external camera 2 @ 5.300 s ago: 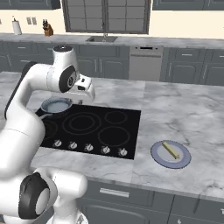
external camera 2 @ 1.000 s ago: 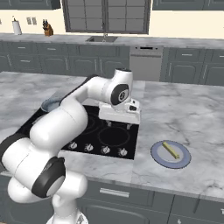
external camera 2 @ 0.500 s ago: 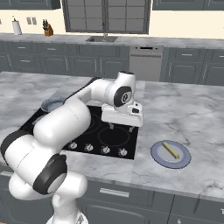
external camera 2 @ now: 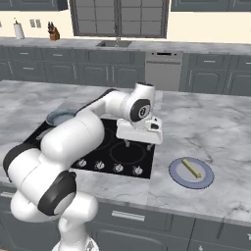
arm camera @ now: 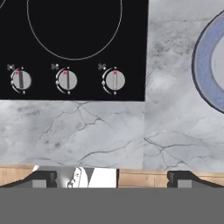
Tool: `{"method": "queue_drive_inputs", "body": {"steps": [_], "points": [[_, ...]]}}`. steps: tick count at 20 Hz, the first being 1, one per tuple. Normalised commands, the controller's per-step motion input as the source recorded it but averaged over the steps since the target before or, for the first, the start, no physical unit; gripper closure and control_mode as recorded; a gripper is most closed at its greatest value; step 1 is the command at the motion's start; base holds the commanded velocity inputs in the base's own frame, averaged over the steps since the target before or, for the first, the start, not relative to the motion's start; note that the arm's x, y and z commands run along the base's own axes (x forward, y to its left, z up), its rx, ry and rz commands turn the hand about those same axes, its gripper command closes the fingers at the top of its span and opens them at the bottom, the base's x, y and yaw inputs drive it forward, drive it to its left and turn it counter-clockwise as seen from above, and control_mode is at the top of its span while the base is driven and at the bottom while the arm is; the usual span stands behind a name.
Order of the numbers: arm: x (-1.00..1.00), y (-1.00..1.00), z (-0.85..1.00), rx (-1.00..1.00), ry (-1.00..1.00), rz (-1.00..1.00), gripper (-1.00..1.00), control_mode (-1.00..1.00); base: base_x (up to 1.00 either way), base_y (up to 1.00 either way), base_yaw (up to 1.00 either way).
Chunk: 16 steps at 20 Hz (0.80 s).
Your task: Pick up the butter stick and place it in the pan. Then turn on the burner for the pan.
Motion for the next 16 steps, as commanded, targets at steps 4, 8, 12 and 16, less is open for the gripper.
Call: {"method": "queue_drive_inputs", "body": {"steps": [4,8,12,16], "points": [[0.0,-0.03,-0.07,0.0,0.0,0.0,-1.0,-1.0,0.0,0.0,0.0],[0.0,0.0,-0.06,0.0,0.0,0.0,-1.0,-1.0,0.0,0.0,0.0],[0.0,0.0,-0.05,0.0,0.0,0.0,-1.0,-1.0,0.0,0.0,0.0],[0.0,0.0,-0.03,0.0,0.0,0.0,-1.0,-1.0,0.0,0.0,0.0]]}}
